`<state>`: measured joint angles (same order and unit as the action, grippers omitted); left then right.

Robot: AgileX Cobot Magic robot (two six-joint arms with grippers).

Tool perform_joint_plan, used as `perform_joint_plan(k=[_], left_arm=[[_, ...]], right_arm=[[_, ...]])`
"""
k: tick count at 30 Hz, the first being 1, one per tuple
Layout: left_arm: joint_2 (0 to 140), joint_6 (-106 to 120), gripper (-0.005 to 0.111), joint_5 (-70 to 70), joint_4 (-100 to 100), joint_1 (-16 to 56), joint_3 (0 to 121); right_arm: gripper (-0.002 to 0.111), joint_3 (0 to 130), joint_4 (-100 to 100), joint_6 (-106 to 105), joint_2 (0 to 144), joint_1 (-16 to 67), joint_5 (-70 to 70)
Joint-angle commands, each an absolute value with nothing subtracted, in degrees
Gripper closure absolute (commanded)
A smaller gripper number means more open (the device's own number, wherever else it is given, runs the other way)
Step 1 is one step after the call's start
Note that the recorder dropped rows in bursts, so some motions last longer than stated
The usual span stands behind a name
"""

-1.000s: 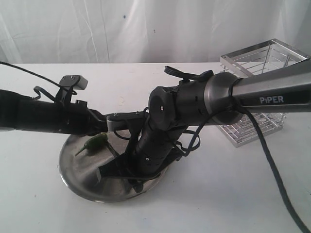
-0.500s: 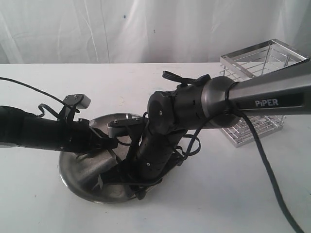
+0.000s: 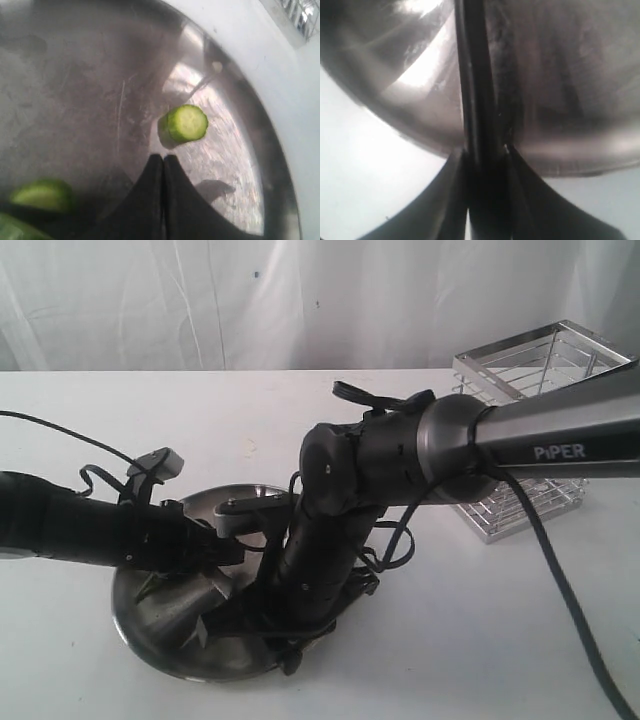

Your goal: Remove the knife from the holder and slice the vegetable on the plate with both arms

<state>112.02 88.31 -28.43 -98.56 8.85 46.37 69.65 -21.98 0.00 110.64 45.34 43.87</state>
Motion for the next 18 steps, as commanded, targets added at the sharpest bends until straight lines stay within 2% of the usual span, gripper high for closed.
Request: perform_joint_plan(k=[1, 7, 18], left_arm=[[116.33, 88.00, 0.107, -11.81, -95.00, 9.27, 42.15], [112.43, 88.47, 0.107, -15.99, -95.00, 9.27, 44.21], [93.97, 88.59, 0.107, -16.72, -95.12, 9.27, 48.27]], right_arm=[[0.108, 69.97, -20.62, 1.77, 105.79, 44.65, 44.89], [0.108, 69.97, -20.36, 2.98, 105.12, 44.65, 45.05], [0.108, 69.97, -19.49, 3.41, 105.22, 44.65, 42.14]])
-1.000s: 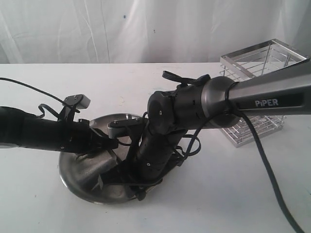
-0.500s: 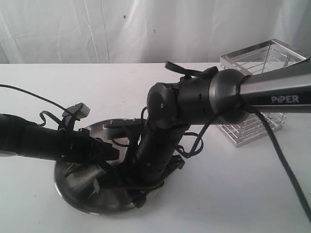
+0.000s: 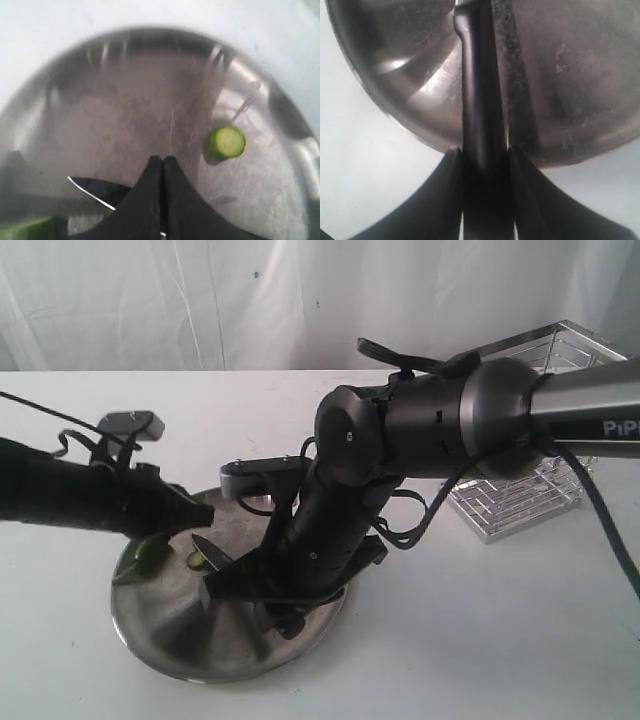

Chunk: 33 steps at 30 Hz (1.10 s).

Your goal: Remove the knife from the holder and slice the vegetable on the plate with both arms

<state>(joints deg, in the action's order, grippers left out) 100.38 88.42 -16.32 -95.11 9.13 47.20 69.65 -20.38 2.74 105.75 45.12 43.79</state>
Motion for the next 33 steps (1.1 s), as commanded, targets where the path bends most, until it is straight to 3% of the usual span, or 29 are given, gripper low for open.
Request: perform_joint_plan(k=[1, 13, 33], left_arm=[[92.69, 88.59, 0.107, -16.72, -95.34, 9.27, 48.39], [82.18, 83.21, 0.107, -21.02, -96.92, 9.27, 46.43], [73.35, 75.55, 0.107, -0.66, -99.95, 9.27, 33.81]], right_arm=[[0.108, 69.97, -19.49, 3.41, 105.22, 44.65, 41.85], [0.108, 69.87, -11.63, 3.31, 102.51, 44.65, 41.28], [0.108, 69.87, 18.10, 23.65, 96.92, 47.58, 45.81]])
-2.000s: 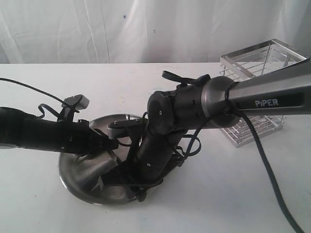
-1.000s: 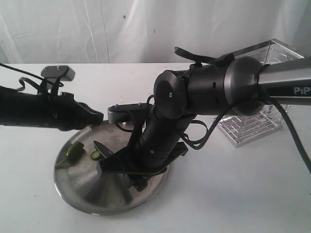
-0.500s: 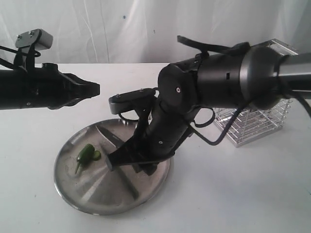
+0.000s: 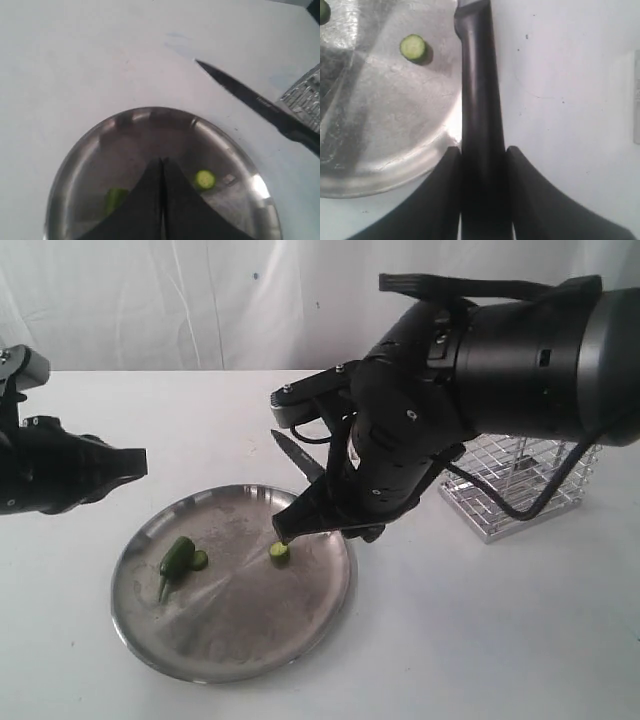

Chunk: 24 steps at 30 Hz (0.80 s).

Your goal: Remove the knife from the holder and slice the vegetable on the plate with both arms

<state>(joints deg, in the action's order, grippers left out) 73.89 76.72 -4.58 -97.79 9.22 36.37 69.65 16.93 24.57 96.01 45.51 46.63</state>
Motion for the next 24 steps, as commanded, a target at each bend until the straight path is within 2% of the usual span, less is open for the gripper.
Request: perform_joint_plan(k=[1, 7, 16, 24], left_arm=[[73.35, 75.32, 0.107, 0.00, -99.95, 9.27, 33.29], [73.35, 75.45, 0.107, 0.00, -99.94, 9.27, 32.62], [73.35, 76.54, 0.107, -1.59, -99.52, 9.27, 32.62], [73.35, 76.68, 0.107, -1.57, -99.52, 9.27, 32.62]], right_arm=[[0.108, 69.87, 17.09, 23.26, 98.10, 48.70, 44.47], [0.108, 69.87, 0.68, 21.05, 104.29, 49.30, 34.21], [0.108, 68.79, -9.77, 13.89, 111.44, 49.30, 34.45], [0.075, 68.79, -11.30, 12.65, 111.44, 49.30, 32.99]])
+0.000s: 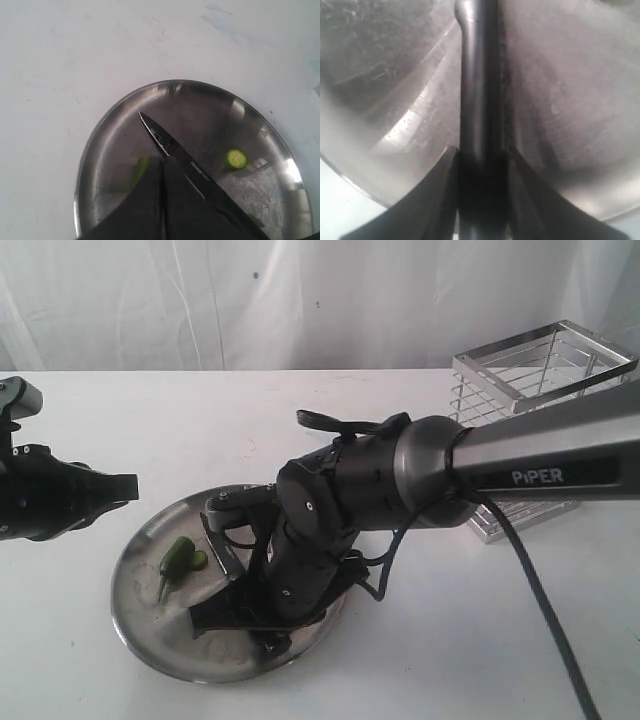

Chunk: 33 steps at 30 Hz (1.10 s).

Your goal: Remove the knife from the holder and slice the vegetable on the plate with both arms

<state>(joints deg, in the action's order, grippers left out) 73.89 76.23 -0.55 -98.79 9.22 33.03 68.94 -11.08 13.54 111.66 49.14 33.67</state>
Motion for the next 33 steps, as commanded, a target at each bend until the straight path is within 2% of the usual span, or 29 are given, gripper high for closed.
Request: perform_joint_plan(k=[1, 6, 13, 15, 19, 23, 25, 28, 30, 33], left_arm=[[73.35, 76.68, 0.107, -1.74, -99.52, 9.27, 32.62], [72.63, 76.94, 0.107, -4.72, -99.15, 9.27, 32.74], [64.69, 76.94, 0.107, -3.13, -96.27, 9.27, 32.74], [61.52, 76.94, 0.107, 0.00, -96.27, 9.27, 32.74], [56.10, 76.94, 0.107, 13.25, -96.27, 9.27, 32.74], [51.51, 81.58, 0.107, 27.15, -95.98, 9.27, 32.74], [50.25, 84.56, 0.107, 29.14, -95.85, 9.27, 32.74], [48.69, 86.74, 0.107, 29.98, -93.58, 9.27, 32.74], [47.13, 90.30, 0.107, 29.98, -91.46, 9.27, 32.98], [42.43, 107.67, 0.107, 31.81, -99.20, 9.27, 34.60]], right_arm=[[0.074, 68.79, -11.30, 12.65, 111.33, 49.30, 33.19], [0.073, 70.01, -8.42, 12.42, 108.03, 49.20, 37.68], [0.074, 75.44, 0.46, 12.29, 94.66, 49.09, 43.70], [0.081, 76.47, 3.08, 11.73, 90.36, 49.09, 43.33], [0.107, 77.12, 23.54, 13.24, 81.44, 47.04, 43.70], [0.108, 77.12, 44.50, 26.66, 73.99, 38.76, 47.77], [0.108, 77.12, 48.84, 29.56, 71.20, 32.71, 48.32], [0.108, 76.97, 48.38, 28.88, 68.26, 22.92, 48.67], [0.108, 74.64, 46.81, 37.14, 66.80, 16.08, 48.24], [0.108, 68.35, 45.23, 36.42, 66.19, 13.26, 47.83]])
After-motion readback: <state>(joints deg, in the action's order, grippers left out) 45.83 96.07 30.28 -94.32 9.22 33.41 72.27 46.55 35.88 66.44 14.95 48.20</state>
